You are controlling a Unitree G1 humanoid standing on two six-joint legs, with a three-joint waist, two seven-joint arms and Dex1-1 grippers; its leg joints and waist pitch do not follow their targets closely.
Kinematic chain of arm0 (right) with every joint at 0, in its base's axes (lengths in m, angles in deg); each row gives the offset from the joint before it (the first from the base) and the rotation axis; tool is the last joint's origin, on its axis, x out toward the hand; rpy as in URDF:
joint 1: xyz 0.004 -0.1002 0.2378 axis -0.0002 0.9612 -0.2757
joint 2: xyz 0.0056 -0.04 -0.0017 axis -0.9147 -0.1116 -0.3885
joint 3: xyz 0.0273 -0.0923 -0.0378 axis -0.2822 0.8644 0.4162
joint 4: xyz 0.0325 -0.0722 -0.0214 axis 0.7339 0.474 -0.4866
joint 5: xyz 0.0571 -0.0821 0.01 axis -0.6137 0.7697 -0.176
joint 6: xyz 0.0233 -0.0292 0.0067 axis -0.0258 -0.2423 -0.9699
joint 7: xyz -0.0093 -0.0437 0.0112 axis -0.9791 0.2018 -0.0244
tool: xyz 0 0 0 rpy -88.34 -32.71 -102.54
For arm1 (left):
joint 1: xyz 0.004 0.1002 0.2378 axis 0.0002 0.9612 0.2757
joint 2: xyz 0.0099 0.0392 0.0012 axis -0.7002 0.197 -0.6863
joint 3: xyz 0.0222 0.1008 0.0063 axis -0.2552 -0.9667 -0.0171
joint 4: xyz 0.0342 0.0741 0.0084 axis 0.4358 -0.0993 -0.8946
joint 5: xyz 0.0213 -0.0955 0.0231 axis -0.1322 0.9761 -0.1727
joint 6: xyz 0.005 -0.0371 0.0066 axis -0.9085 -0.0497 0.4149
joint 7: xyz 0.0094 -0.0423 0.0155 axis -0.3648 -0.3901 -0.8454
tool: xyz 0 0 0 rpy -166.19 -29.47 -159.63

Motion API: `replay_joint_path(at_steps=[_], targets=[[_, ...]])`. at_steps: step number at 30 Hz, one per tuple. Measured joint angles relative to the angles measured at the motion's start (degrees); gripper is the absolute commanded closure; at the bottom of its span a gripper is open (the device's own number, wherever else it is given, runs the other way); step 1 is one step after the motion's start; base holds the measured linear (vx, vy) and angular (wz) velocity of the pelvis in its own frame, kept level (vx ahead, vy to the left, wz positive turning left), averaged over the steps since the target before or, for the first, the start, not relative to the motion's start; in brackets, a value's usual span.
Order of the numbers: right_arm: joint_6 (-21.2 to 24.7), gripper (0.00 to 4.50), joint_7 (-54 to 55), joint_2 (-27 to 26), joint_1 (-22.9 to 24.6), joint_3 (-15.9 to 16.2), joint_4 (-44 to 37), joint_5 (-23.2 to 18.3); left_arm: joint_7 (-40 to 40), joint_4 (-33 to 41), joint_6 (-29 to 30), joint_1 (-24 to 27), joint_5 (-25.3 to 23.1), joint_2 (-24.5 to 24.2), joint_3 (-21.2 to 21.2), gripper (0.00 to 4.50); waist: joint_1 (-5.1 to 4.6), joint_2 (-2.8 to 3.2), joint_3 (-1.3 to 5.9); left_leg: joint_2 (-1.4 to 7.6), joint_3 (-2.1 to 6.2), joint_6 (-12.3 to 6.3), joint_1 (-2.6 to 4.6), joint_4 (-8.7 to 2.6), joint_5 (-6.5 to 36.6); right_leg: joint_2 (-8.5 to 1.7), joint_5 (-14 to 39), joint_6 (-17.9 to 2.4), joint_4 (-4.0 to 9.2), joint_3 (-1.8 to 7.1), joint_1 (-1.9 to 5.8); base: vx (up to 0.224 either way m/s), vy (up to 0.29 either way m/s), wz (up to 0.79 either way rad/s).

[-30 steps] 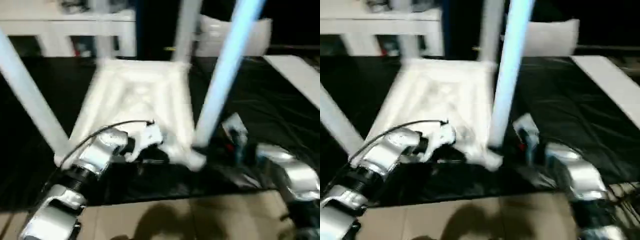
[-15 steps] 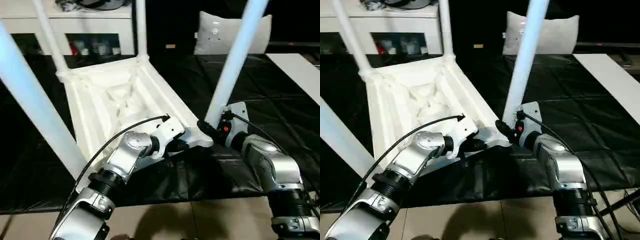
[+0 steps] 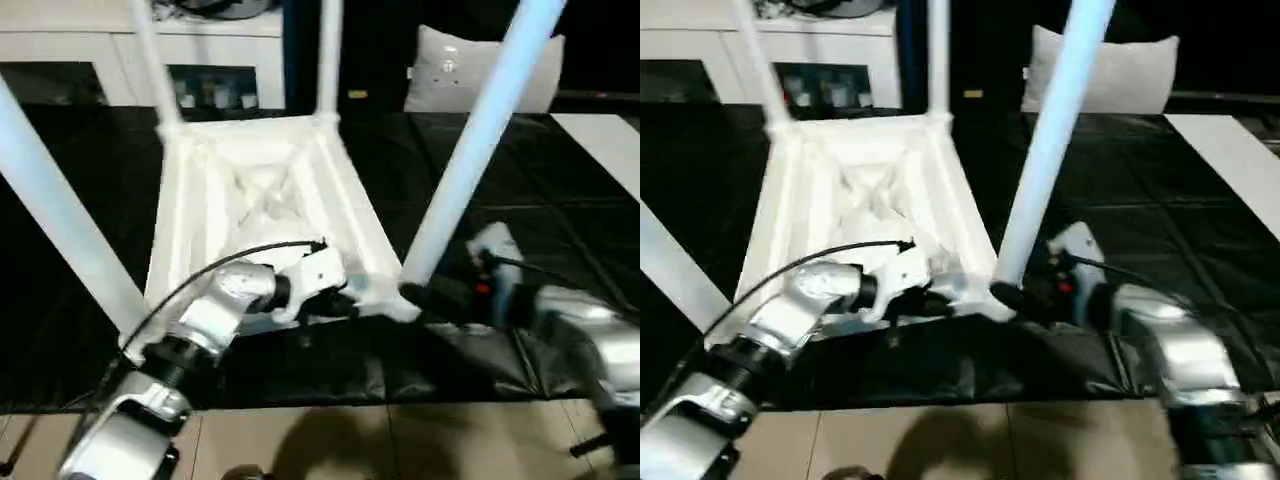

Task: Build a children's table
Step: Rotate leg to tighten

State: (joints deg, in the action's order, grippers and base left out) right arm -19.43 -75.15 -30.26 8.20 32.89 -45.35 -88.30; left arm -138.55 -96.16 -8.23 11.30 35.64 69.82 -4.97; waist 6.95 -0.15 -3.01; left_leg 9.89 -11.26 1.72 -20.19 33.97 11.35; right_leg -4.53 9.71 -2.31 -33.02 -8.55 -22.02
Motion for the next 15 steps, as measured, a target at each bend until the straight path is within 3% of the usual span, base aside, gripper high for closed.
replay_joint_path(at_steps=[7, 8, 15], targets=[[-4.33, 0.06, -10.46, 5.34, -0.11, 3.70, 0.05, 0.27, -9.56, 0.08, -5.08, -0.10, 1.21, -3.11, -2.47, 4.50, 1.50, 0.00, 0.00, 0.00, 0.00, 0.01, 0.06, 0.02, 0.01, -0.01, 0.00, 0.00, 0.00, -0.01, 0.06, 0.000, 0.000, 0.00], [-4.51, 0.32, -11.43, 5.44, -0.11, 4.25, 0.04, 0.18, -10.28, 0.16, -5.50, -0.12, 1.25, -3.34, -2.88, 4.50, 1.60, 0.00, 0.00, 0.00, 0.00, 0.02, 0.07, 0.02, 0.01, -0.01, 0.00, 0.00, 0.00, -0.01, 0.08, 0.000, 0.000, 0.00], [-3.94, 0.72, -17.32, 7.32, -0.10, 6.66, 0.03, -0.74, -13.15, 0.39, -7.46, -0.27, 1.29, -3.88, -3.97, 4.50, 1.62, 0.00, 0.00, 0.00, -0.01, 0.20, 0.07, 0.09, 0.13, -0.04, -0.01, -0.02, -0.02, -0.02, 0.10, 0.000, 0.000, 0.00]])
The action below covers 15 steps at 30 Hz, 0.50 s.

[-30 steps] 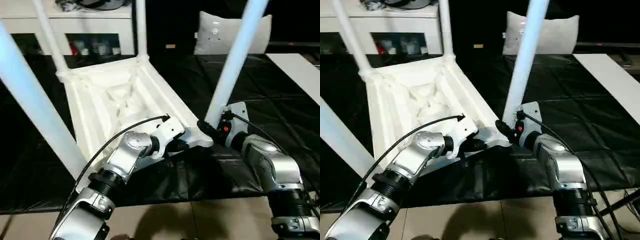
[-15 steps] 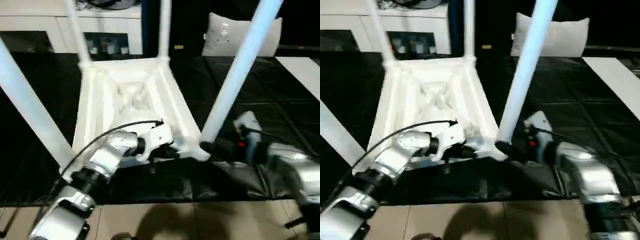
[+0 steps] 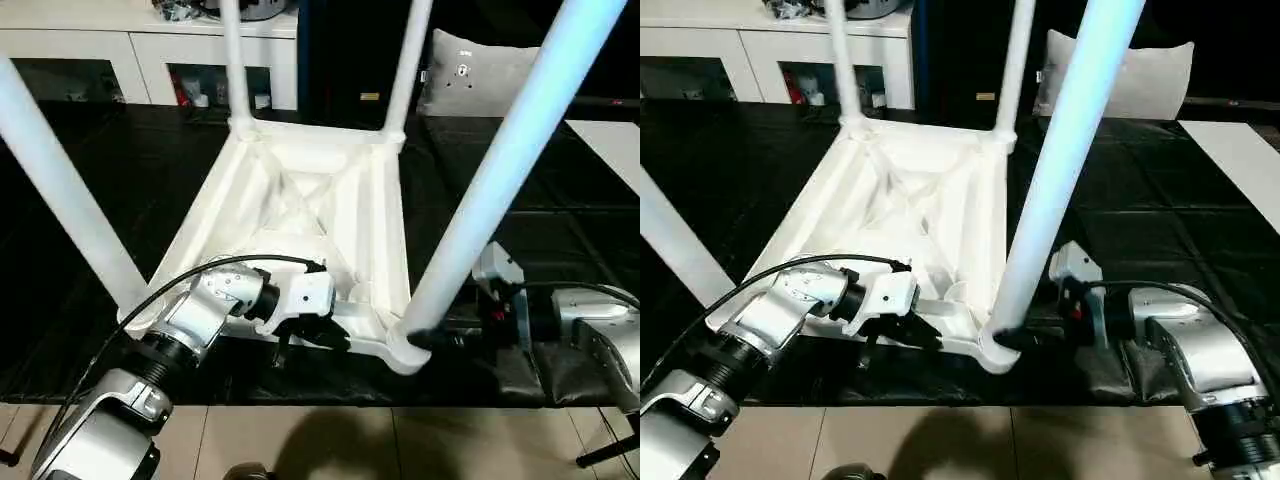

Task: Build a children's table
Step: Rotate leg to tighten

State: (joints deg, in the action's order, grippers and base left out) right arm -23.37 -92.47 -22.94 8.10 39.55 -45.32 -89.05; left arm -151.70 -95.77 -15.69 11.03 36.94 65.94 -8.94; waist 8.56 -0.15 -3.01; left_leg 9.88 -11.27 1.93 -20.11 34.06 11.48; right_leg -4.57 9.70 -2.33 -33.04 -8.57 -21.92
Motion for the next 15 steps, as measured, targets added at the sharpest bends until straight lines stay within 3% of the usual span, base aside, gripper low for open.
replay_joint_path(at_steps=[6, 15], targets=[[0.16, 0.72, -0.66, 0.04, 0.00, 0.09, 0.00, -0.82, -0.36, 0.00, -0.24, 0.00, -0.02, -0.04, -0.07, 4.50, 0.01, 0.00, 0.00, 0.00, 0.00, 0.00, -0.01, 0.00, 0.00, 0.00, 0.00, 0.00, 0.00, 0.01, 0.00, 0.000, 0.000, 0.00], [2.14, 1.51, -3.47, -0.60, 0.00, 0.56, 0.01, -3.46, -0.56, -0.05, -0.46, 0.01, 0.30, 0.02, -0.05, 4.50, 0.04, 0.00, 0.00, 0.00, 0.00, -0.01, -0.01, 0.01, 0.00, 0.00, 0.00, 0.00, -0.01, -0.01, 0.00, 0.000, 0.000, 0.00]])
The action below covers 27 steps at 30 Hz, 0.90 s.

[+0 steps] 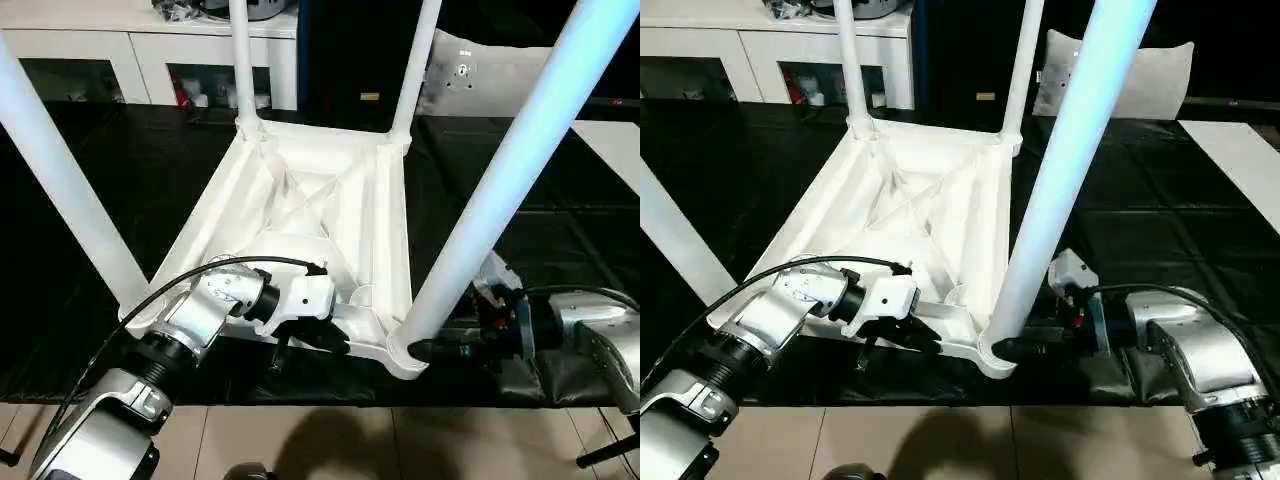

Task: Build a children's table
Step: Rotate leg to tighten

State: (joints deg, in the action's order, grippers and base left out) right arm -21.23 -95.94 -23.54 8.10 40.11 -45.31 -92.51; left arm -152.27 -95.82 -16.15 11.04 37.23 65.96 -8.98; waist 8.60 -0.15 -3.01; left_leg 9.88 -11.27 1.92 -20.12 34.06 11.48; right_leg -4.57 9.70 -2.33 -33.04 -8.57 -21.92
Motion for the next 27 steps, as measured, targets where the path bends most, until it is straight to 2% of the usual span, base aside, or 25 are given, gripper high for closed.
replay_joint_path(at_steps=[6, 7, 10, 13, 16, 20, 23, 24, 27], targets=[[0.59, 1.93, 0.24, -0.86, 0.50, -0.50, -0.06, -0.94, -0.71, 0.11, 0.65, 0.06, 0.67, 0.01, 0.17, 4.50, 0.19, 0.00, 0.00, 0.00, 0.00, 0.00, -0.01, 0.01, 0.00, 0.00, 0.00, 0.00, 0.00, 0.01, 0.01, 0.000, 0.000, 0.00], [0.83, 2.12, 0.80, -1.27, 0.58, -0.74, -0.10, -1.06, -0.61, 0.25, 1.43, 0.12, 0.74, 0.06, 0.29, 4.50, 0.16, 0.00, 0.00, 0.00, 0.00, 0.00, 0.01, 0.02, 0.00, 0.00, 0.00, 0.00, -0.01, 0.02, 0.01, 0.000, 0.000, 0.00], [1.28, 2.21, 4.70, -3.37, 1.72, -2.23, -1.11, -1.11, 1.08, 1.06, 5.81, 0.41, 0.79, 0.49, 1.31, 4.50, -0.13, 0.03, 0.02, 0.00, 0.00, 0.03, 0.11, 0.03, -0.01, 0.00, -0.03, -0.05, -0.06, 0.02, 0.06, 0.000, 0.000, 0.00], [1.57, 2.31, 11.46, -6.33, 1.71, -3.89, -1.26, 0.26, 4.97, 1.22, 10.19, 0.52, 0.40, 1.56, 2.67, 4.50, -1.00, 0.10, 0.06, 0.01, -0.01, 0.08, 0.20, 0.09, -0.07, 0.00, -0.07, -0.06, -0.06, 0.00, 0.13, 0.000, 0.000, 0.00], [3.91, 2.42, 24.76, -12.82, -0.21, -6.98, -0.01, 3.32, 13.93, 1.17, 15.39, 0.65, -1.41, 5.34, 4.86, 4.50, -3.29, 0.11, 0.07, 0.07, 0.01, 0.10, 0.19, 0.32, -0.09, 0.00, -0.07, -0.05, 0.00, -0.07, 0.12, 0.000, 0.000, 0.00], [6.38, 2.46, 40.53, -19.48, -2.96, -10.32, 1.29, 7.22, 25.47, 0.12, 19.77, 0.83, -2.61, 12.15, 7.01, 4.50, -5.42, 0.01, 0.01, 0.07, 0.01, 0.08, 0.08, 0.44, -0.08, 0.00, -0.07, -0.05, 0.10, -0.09, 0.10, 0.000, 0.000, 0.00], [5.51, 2.46, 46.98, -22.41, -4.14, -11.31, 2.49, 8.54, 30.54, 0.04, 21.61, 0.69, -3.41, 14.73, 7.26, 4.50, -5.68, 0.14, 0.09, 0.04, 0.03, 0.05, 0.10, 0.35, -0.05, -0.01, -0.09, -0.02, 0.09, -0.09, 0.10, 0.000, 0.000, 0.00], [4.84, 1.96, 47.21, -22.47, -4.13, -11.31, 2.68, 8.55, 30.84, 0.05, 21.64, 0.67, -3.41, 14.82, 7.25, 4.50, -5.62, 0.15, 0.10, 0.03, 0.03, 0.05, 0.09, 0.30, -0.05, -0.01, -0.09, -0.02, 0.09, -0.10, 0.09, 0.000, 0.000, 0.00], [4.16, 1.77, 47.13, -22.51, -3.71, -11.30, 2.78, 8.53, 30.93, 0.24, 21.50, 0.62, -3.41, 15.08, 6.86, 4.50, -5.20, 0.24, 0.15, 0.01, 0.04, 0.04, 0.07, 0.12, -0.03, 0.00, -0.11, 0.01, 0.07, -0.10, 0.08, 0.000, 0.000, 0.00]])
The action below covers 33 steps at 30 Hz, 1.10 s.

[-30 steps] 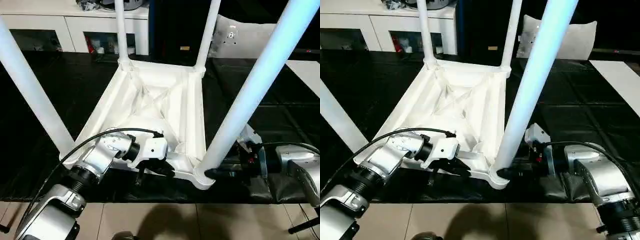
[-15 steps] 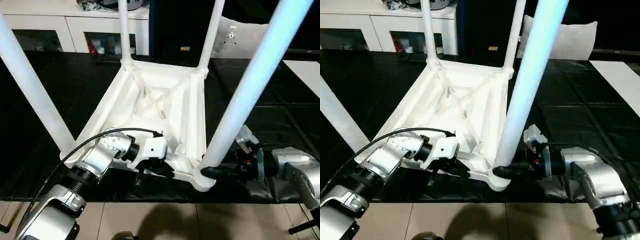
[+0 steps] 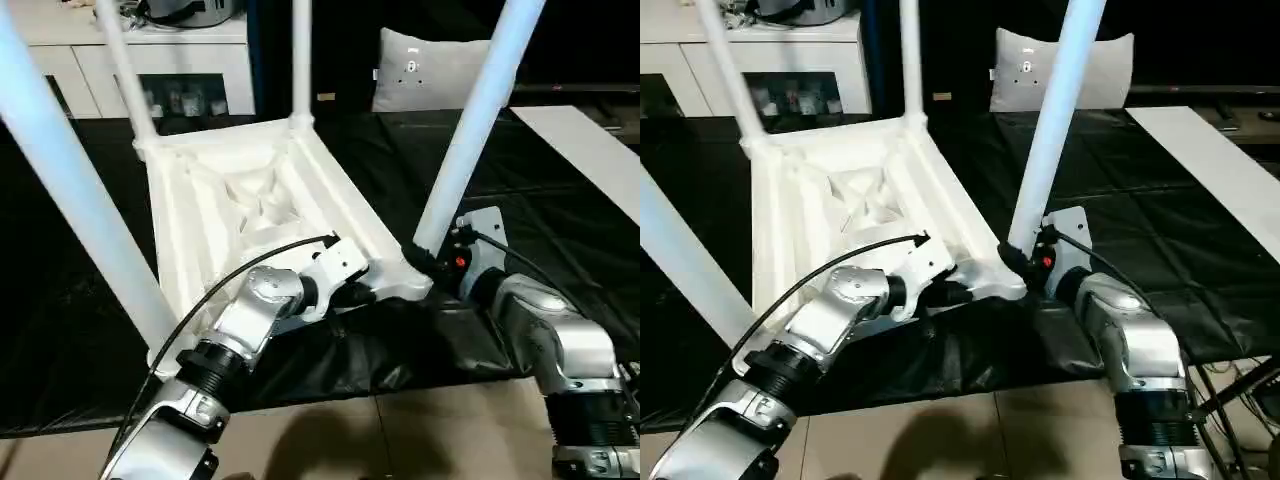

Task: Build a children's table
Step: Rotate leg to tighten

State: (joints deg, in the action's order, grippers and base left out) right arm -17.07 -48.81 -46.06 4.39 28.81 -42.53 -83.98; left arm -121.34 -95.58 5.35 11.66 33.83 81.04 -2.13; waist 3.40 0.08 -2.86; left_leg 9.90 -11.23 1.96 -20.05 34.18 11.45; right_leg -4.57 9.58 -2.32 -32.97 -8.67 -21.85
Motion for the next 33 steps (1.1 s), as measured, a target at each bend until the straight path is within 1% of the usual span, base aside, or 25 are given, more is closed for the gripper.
replay_joint_path(at_steps=[1, 2, 3, 6, 7, 8, 10, 11, 12, 13, 16, 18, 20, 21, 23, 24, 25, 26, 29, 30, 31, 33], targets=[[-0.13, 1.77, 0.00, 0.00, 0.18, -0.01, 0.00, 0.00, -0.07, 0.05, -0.11, 0.00, 0.00, 0.03, -0.03, 4.50, 0.16, 0.03, 0.02, 0.00, 0.00, -0.02, 0.00, -0.03, 0.01, 0.00, 0.00, 0.00, 0.00, 0.01, -0.01, 0.000, 0.000, 0.00], [-0.20, 1.66, 0.00, -0.02, 0.29, -0.03, 0.00, 0.00, -0.17, 0.21, -0.12, 0.00, 0.00, 0.03, -0.10, 4.50, 0.27, 0.05, 0.03, 0.00, 0.00, -0.03, -0.01, -0.08, 0.01, 0.00, 0.01, 0.01, 0.00, 0.01, -0.01, 0.000, 0.000, 0.00], [-0.30, 1.41, -0.20, -0.01, 0.41, -0.15, -0.03, 0.00, -0.28, 0.28, -0.19, 0.00, -0.08, 0.03, -0.15, 4.50, 0.42, 0.06, 0.03, -0.01, 0.00, -0.03, -0.02, -0.12, 0.01, 0.00, 0.02, 0.02, 0.01, 0.01, -0.04, 0.000, 0.000, 0.00], [-0.56, 1.30, -1.86, 0.46, 0.92, -0.27, -0.48, -0.21, -0.63, 0.28, -1.24, 0.00, -0.60, -0.32, -0.51, 4.50, 0.56, 0.06, 0.03, -0.01, 0.00, -0.03, -0.03, -0.12, 0.01, 0.00, 0.02, 0.02, 0.00, 0.02, -0.06, 0.000, 0.000, 0.00], [-0.92, 1.03, -3.20, 1.35, 1.30, -0.24, -0.58, -0.35, -1.13, 0.29, -1.79, -0.01, -0.64, -0.74, -0.78, 4.50, 0.63, 0.06, 0.03, -0.01, 0.00, -0.03, -0.03, -0.13, 0.01, 0.00, 0.02, 0.02, 0.01, 0.02, -0.06, 0.000, 0.000, 0.00], [-1.74, 1.03, -5.95, 3.04, 1.90, 0.39, -0.66, -0.91, -2.30, 0.27, -3.05, -0.01, -0.58, -1.62, -1.27, 4.50, 0.78, 0.06, 0.03, -0.01, 0.00, -0.03, -0.03, -0.13, 0.01, 0.00, 0.02, 0.02, 0.01, 0.02, -0.07, 0.000, 0.000, 0.00], [-3.02, 0.85, -12.18, 7.05, 2.65, 1.76, -0.80, -2.15, -5.29, 0.05, -5.59, -0.01, 0.05, -3.45, -1.82, 4.50, 1.08, -0.04, -0.03, -0.01, -0.01, -0.03, -0.06, -0.14, 0.01, 0.00, 0.02, 0.03, 0.02, 0.01, -0.09, 0.000, 0.000, 0.00], [-3.31, 0.73, -14.17, 7.98, 2.95, 1.98, -0.97, -2.28, -6.35, -0.01, -6.24, -0.01, 0.18, -3.97, -1.87, 4.50, 1.26, -0.07, -0.05, 0.00, 0.00, -0.03, -0.06, -0.13, 0.01, 0.01, 0.02, 0.03, 0.02, 0.01, -0.10, 0.000, 0.000, 0.00], [-3.52, 0.73, -15.83, 8.77, 3.12, 2.20, -1.03, -2.39, -7.27, -0.10, -6.89, -0.01, 0.19, -4.41, -1.93, 4.50, 1.44, -0.07, -0.05, 0.00, -0.01, -0.03, -0.06, -0.13, 0.01, 0.01, 0.02, 0.03, 0.02, 0.02, -0.10, 0.000, 0.000, 0.00], [-3.83, 0.55, -17.47, 9.58, 3.18, 2.61, -1.03, -2.47, -8.13, -0.27, -7.72, -0.01, 0.18, -4.89, -2.03, 4.50, 1.62, -0.07, -0.05, -0.01, -0.01, -0.03, -0.07, -0.13, 0.01, 0.01, 0.02, 0.02, 0.02, 0.02, -0.10, 0.000, 0.000, 0.00], [-4.39, 0.42, -23.29, 13.01, 3.17, 4.06, -1.09, -2.84, -11.31, -0.72, -10.23, -0.24, 0.34, -6.61, -2.53, 4.50, 1.82, -0.13, -0.08, -0.01, 0.00, -0.03, -0.08, -0.11, 0.01, 0.01, 0.01, 0.02, 0.01, 0.02, -0.10, 0.000, 0.000, 0.00], [-4.80, 0.13, -28.15, 15.87, 3.17, 5.16, -1.09, -3.58, -14.18, -1.11, -12.54, -0.74, 0.53, -8.54, -3.57, 4.50, 2.29, -0.12, -0.08, -0.01, 0.00, -0.03, -0.12, -0.11, 0.02, 0.00, 0.02, 0.02, 0.03, 0.02, -0.10, 0.000, 0.000, 0.00], [-5.95, 0.02, -32.83, 18.97, 3.07, 5.85, -1.07, -4.12, -17.40, -1.61, -15.19, -1.07, 0.67, -10.41, -4.42, 4.50, 2.83, -0.15, -0.10, -0.01, 0.00, -0.06, -0.12, -0.11, 0.03, 0.00, 0.02, 0.03, 0.03, 0.02, -0.10, 0.000, 0.000, 0.00], [-7.78, 0.02, -34.62, 20.23, 3.08, 6.47, -0.98, -3.79, -19.06, -2.05, -16.47, -1.59, 0.70, -11.29, -4.81, 4.50, 3.07, -0.15, -0.10, -0.01, 0.00, -0.06, -0.12, -0.11, 0.03, 0.00, 0.02, 0.03, 0.02, 0.02, -0.10, 0.000, 0.000, 0.00], [-10.84, 0.02, -36.83, 21.12, 3.02, 6.81, -0.97, -3.15, -21.76, -2.16, -18.04, -1.87, 0.75, -12.45, -5.32, 4.50, 3.33, -0.15, -0.10, 0.00, 0.00, -0.06, -0.10, -0.11, 0.03, 0.00, 0.02, 0.03, 0.02, 0.02, -0.10, 0.000, 0.000, 0.00], [-11.33, 0.02, -38.25, 21.28, 3.02, 7.17, -0.96, -3.18, -22.84, -2.16, -18.46, -2.03, 0.75, -12.94, -5.50, 4.50, 3.42, -0.16, -0.10, 0.00, 0.00, -0.05, -0.10, -0.11, 0.03, 0.00, 0.02, 0.03, 0.02, 0.02, -0.10, 0.000, 0.000, 0.00], [-11.50, 0.02, -40.21, 21.59, 3.05, 7.92, -0.96, -3.54, -24.37, -2.15, -18.90, -2.25, 0.82, -13.43, -5.78, 4.50, 3.52, -0.17, -0.11, 0.00, -0.01, -0.06, -0.10, -0.11, 0.03, 0.00, 0.02, 0.03, 0.02, 0.03, -0.08, 0.000, 0.000, 0.00], [-11.44, 0.19, -41.57, 21.69, 3.10, 8.30, -0.97, -4.01, -25.39, -2.15, -19.12, -2.35, 0.91, -13.67, -5.92, 4.50, 3.63, -0.19, -0.11, 0.00, -0.02, -0.07, -0.10, -0.10, 0.03, 0.00, 0.02, 0.03, 0.02, 0.03, -0.08, 0.000, 0.000, 0.00], [-9.33, 0.42, -45.68, 21.97, 3.11, 8.76, -1.03, -6.48, -28.26, -2.15, -20.25, -2.52, 1.43, -14.28, -6.56, 4.50, 4.14, -0.20, -0.12, 0.00, -0.03, -0.11, -0.11, -0.08, 0.05, -0.01, 0.02, 0.03, 0.02, 0.05, -0.08, 0.000, 0.000, 0.00], [-9.03, 0.42, -46.25, 22.20, 3.11, 8.91, -1.03, -6.82, -28.69, -2.15, -20.46, -2.56, 1.52, -14.29, -6.75, 4.50, 4.40, -0.20, -0.12, 0.00, -0.03, -0.11, -0.11, -0.08, 0.05, -0.01, 0.02, 0.03, 0.01, 0.04, -0.09, 0.000, 0.000, 0.00], [-8.89, 0.54, -46.81, 22.37, 3.10, 9.08, -1.03, -7.17, -29.17, -2.15, -20.99, -2.58, 1.66, -14.30, -6.93, 4.50, 4.70, -0.20, -0.11, 0.00, -0.03, -0.11, -0.11, -0.07, 0.05, -0.01, 0.02, 0.03, 0.00, 0.04, -0.09, 0.000, 0.000, 0.00], [-9.30, 0.79, -47.40, 22.34, 3.10, 9.73, -1.03, -7.19, -29.70, -2.15, -21.57, -2.61, 1.80, -14.33, -7.29, 4.50, 4.95, -0.20, -0.11, 0.00, -0.03, -0.10, -0.10, -0.07, 0.05, -0.01, 0.02, 0.03, -0.01, 0.04, -0.09, 0.000, 0.000, 0.00]])
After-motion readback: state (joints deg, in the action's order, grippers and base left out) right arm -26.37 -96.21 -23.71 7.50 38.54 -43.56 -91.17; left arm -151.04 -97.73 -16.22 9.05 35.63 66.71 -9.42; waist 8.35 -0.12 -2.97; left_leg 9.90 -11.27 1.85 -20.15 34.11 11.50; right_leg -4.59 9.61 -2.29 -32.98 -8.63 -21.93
